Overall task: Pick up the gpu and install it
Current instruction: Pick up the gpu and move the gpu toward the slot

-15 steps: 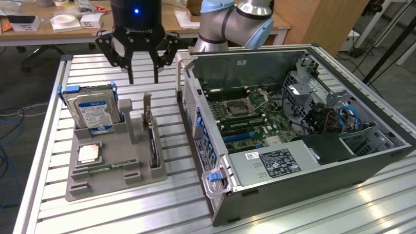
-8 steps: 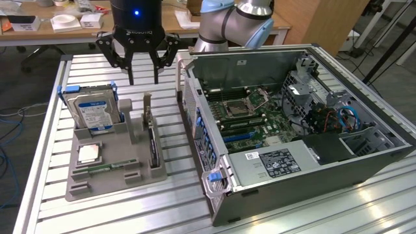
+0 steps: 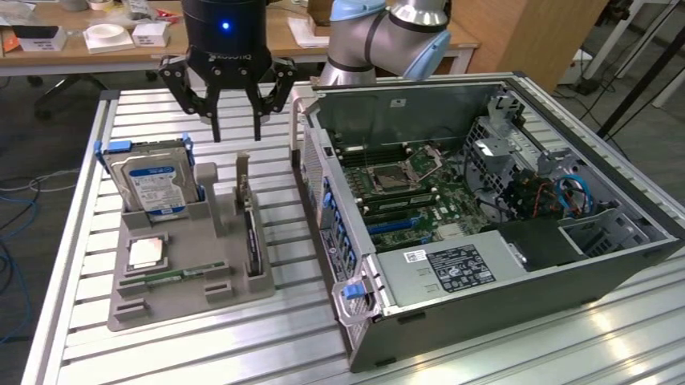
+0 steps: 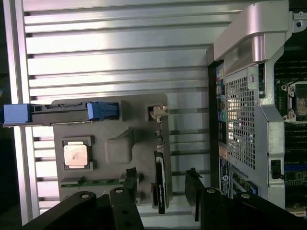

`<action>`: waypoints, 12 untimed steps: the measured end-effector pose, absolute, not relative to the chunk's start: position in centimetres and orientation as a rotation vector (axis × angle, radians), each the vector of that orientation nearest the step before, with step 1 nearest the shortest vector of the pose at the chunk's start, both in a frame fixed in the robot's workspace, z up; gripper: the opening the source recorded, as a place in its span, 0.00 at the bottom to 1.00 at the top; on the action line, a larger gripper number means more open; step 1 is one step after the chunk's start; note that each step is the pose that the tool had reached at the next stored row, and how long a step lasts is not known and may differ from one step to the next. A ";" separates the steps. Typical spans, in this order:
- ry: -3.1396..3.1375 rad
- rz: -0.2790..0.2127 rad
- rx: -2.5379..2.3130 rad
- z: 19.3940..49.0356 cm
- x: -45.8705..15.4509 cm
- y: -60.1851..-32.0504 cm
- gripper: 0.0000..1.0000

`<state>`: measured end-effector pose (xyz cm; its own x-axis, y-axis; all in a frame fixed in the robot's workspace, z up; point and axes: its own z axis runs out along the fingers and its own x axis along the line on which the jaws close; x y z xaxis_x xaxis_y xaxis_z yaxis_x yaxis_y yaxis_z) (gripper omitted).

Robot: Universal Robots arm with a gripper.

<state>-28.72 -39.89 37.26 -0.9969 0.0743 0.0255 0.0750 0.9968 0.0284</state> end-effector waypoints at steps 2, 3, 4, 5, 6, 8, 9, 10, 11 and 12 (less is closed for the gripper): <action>-3.115 -0.046 -0.116 37.1 -28.7 -39.9 0.53; -3.115 -0.046 -0.117 37.1 -28.7 -39.9 0.53; -3.115 -0.046 -0.117 37.0 -28.7 -39.9 0.53; -3.115 -0.046 -0.117 37.0 -28.7 -39.9 0.53; -3.114 -0.046 -0.117 36.9 -28.7 -39.9 0.53; -3.115 -0.046 -0.116 36.9 -28.7 -40.0 0.53; -3.115 -0.046 -0.117 36.8 -28.7 -40.0 0.53; -3.115 -0.046 -0.116 36.8 -28.7 -40.1 0.53; -3.115 -0.046 -0.116 36.8 -28.7 -40.1 0.53; -3.115 -0.046 -0.116 36.8 -28.7 -40.1 0.53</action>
